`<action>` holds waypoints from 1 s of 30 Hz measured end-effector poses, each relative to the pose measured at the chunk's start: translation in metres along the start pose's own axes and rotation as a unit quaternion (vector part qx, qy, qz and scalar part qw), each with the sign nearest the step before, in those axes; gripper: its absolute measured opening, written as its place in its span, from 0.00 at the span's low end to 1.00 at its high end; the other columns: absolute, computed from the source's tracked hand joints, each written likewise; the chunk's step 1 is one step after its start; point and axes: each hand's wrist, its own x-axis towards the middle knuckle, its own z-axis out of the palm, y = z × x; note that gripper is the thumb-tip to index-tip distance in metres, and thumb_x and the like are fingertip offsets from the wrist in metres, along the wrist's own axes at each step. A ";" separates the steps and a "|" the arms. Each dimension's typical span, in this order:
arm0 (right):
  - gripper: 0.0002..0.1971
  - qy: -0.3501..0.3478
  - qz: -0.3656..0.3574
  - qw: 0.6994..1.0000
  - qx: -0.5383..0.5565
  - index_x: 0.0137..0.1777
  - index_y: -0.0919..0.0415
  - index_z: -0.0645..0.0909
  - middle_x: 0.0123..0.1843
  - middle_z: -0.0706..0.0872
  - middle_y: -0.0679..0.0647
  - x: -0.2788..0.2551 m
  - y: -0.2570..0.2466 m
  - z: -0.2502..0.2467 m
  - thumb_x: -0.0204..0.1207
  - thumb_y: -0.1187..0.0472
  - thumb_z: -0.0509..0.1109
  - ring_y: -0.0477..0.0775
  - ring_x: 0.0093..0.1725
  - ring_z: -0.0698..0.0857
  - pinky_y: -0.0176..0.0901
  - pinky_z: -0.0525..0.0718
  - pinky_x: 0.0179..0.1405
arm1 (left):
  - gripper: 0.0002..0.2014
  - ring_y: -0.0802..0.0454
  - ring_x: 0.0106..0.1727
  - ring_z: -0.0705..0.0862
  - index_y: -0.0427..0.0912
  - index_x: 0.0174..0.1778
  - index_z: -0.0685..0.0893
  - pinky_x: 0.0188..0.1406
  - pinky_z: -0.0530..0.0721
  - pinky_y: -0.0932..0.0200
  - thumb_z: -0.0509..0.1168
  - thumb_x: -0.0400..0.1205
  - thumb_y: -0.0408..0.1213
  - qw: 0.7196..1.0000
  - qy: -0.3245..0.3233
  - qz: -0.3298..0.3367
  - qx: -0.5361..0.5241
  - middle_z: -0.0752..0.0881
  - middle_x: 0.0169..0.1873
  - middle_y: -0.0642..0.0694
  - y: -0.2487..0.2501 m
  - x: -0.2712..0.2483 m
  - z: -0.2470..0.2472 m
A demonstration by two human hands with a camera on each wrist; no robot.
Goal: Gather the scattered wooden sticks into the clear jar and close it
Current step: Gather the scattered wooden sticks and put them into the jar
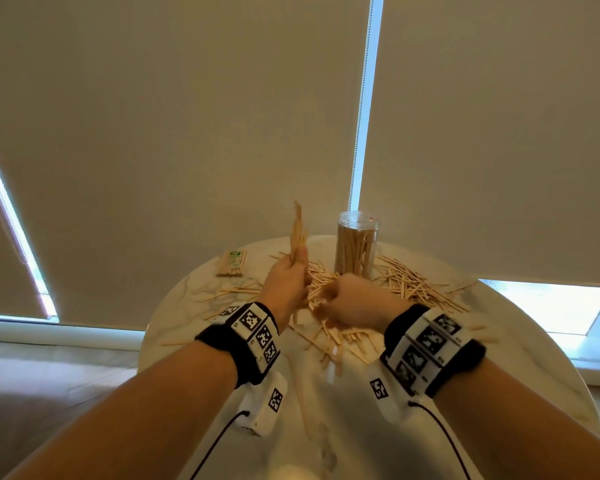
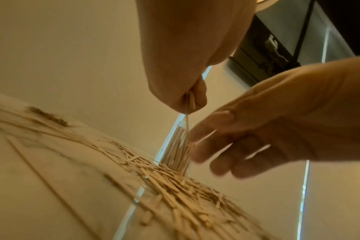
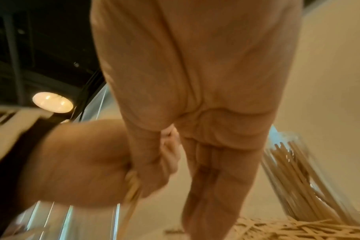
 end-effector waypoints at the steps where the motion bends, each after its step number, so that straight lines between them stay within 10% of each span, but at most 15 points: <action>1: 0.15 0.035 -0.002 0.998 0.048 0.61 0.66 0.82 0.51 0.91 0.57 0.002 -0.001 -0.009 0.82 0.56 0.69 0.55 0.48 0.91 0.54 0.92 0.52 | 0.18 0.58 0.21 0.67 0.46 0.43 0.76 0.18 0.66 0.62 0.56 0.88 0.57 0.999 -0.018 -0.005 0.047 0.72 0.27 0.52 -0.003 -0.003 -0.002; 5: 0.36 0.149 -0.043 0.959 0.236 0.82 0.45 0.62 0.69 0.81 0.54 0.012 -0.009 -0.034 0.78 0.41 0.72 0.58 0.60 0.88 0.55 0.90 0.56 | 0.18 0.57 0.23 0.67 0.46 0.44 0.76 0.20 0.67 0.61 0.57 0.87 0.57 0.983 -0.104 -0.047 0.143 0.73 0.28 0.51 -0.006 -0.021 0.009; 9: 0.10 0.164 -0.052 0.976 0.132 0.61 0.62 0.82 0.52 0.91 0.58 0.011 -0.011 -0.037 0.84 0.59 0.68 0.52 0.45 0.91 0.52 0.91 0.53 | 0.20 0.57 0.21 0.66 0.45 0.43 0.70 0.20 0.69 0.60 0.58 0.86 0.60 0.981 -0.150 -0.057 0.108 0.70 0.24 0.52 -0.007 -0.028 0.021; 14: 0.10 0.251 -0.049 0.961 0.102 0.59 0.56 0.82 0.52 0.86 0.49 0.006 -0.007 -0.041 0.85 0.56 0.61 0.50 0.50 0.85 0.47 0.84 0.52 | 0.19 0.56 0.21 0.68 0.42 0.43 0.72 0.21 0.74 0.60 0.57 0.88 0.55 0.971 -0.172 -0.023 0.162 0.71 0.24 0.52 -0.008 -0.030 0.024; 18: 0.17 0.094 -0.050 0.994 0.020 0.45 0.60 0.88 0.42 0.90 0.48 0.003 -0.007 -0.032 0.86 0.59 0.58 0.47 0.46 0.86 0.42 0.80 0.46 | 0.15 0.56 0.21 0.66 0.43 0.41 0.71 0.20 0.68 0.61 0.56 0.90 0.47 0.971 -0.183 -0.036 0.152 0.70 0.24 0.51 -0.004 -0.030 0.031; 23: 0.21 0.111 -0.050 0.992 0.019 0.62 0.58 0.83 0.58 0.88 0.54 0.000 -0.005 -0.031 0.89 0.44 0.54 0.54 0.57 0.84 0.49 0.80 0.57 | 0.12 0.55 0.24 0.64 0.42 0.48 0.70 0.23 0.66 0.61 0.49 0.92 0.44 0.976 -0.195 -0.062 0.076 0.67 0.26 0.50 -0.001 -0.033 0.036; 26: 0.30 0.143 -0.021 0.986 0.079 0.80 0.57 0.68 0.72 0.80 0.52 -0.003 -0.002 -0.026 0.86 0.38 0.56 0.52 0.67 0.79 0.49 0.76 0.67 | 0.17 0.55 0.26 0.71 0.41 0.61 0.74 0.26 0.77 0.58 0.48 0.92 0.50 0.990 -0.140 -0.029 0.011 0.73 0.29 0.47 -0.004 -0.026 0.034; 30: 0.22 0.053 0.031 0.994 0.095 0.61 0.57 0.79 0.57 0.88 0.54 -0.011 0.004 -0.019 0.80 0.39 0.65 0.55 0.54 0.90 0.56 0.90 0.58 | 0.11 0.51 0.30 0.80 0.39 0.61 0.70 0.30 0.83 0.55 0.51 0.92 0.43 0.996 0.032 0.013 -0.087 0.80 0.36 0.43 0.004 -0.004 0.022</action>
